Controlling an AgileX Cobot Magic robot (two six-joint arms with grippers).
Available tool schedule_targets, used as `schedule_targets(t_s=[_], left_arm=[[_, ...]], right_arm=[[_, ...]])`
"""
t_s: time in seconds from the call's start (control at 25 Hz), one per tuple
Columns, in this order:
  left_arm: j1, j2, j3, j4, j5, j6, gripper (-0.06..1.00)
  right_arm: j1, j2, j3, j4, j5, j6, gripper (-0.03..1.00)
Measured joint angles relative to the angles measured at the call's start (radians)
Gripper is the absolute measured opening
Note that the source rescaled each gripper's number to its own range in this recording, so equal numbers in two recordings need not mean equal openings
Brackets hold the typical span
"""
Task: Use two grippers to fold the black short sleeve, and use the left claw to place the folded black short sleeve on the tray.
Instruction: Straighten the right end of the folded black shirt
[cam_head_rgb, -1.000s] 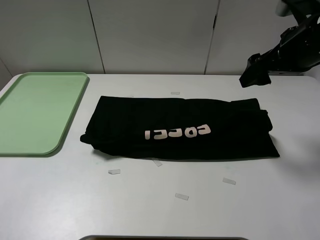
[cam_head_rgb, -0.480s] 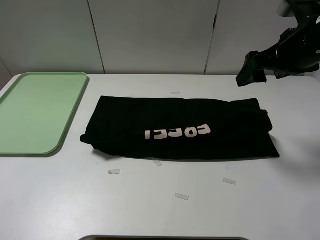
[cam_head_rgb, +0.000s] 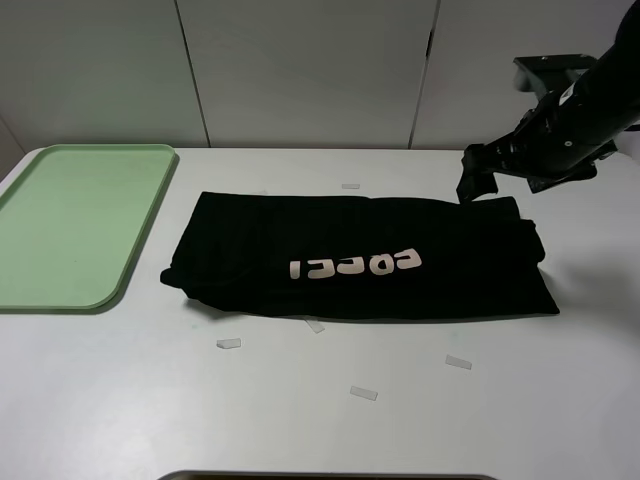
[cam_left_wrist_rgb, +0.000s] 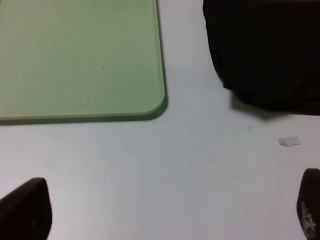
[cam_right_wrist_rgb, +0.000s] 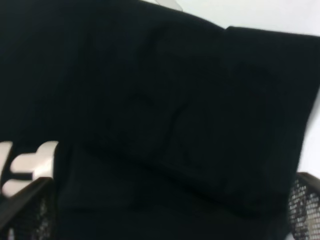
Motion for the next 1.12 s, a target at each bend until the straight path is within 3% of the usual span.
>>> schedule_targets(t_s=[0.52,1.12], left_arm=[[0.000,0.000,0.000,0.000,-0.006,0.000,0.98],[0.000,0.000,0.000,0.000,-0.006,-0.001,0.98]], right_arm=[[0.000,0.283,-0.100,-0.193,-0.021,0.096,1.00],[0.000,0.260,-0.100,-0.072,0.303,-0.046,1.00]])
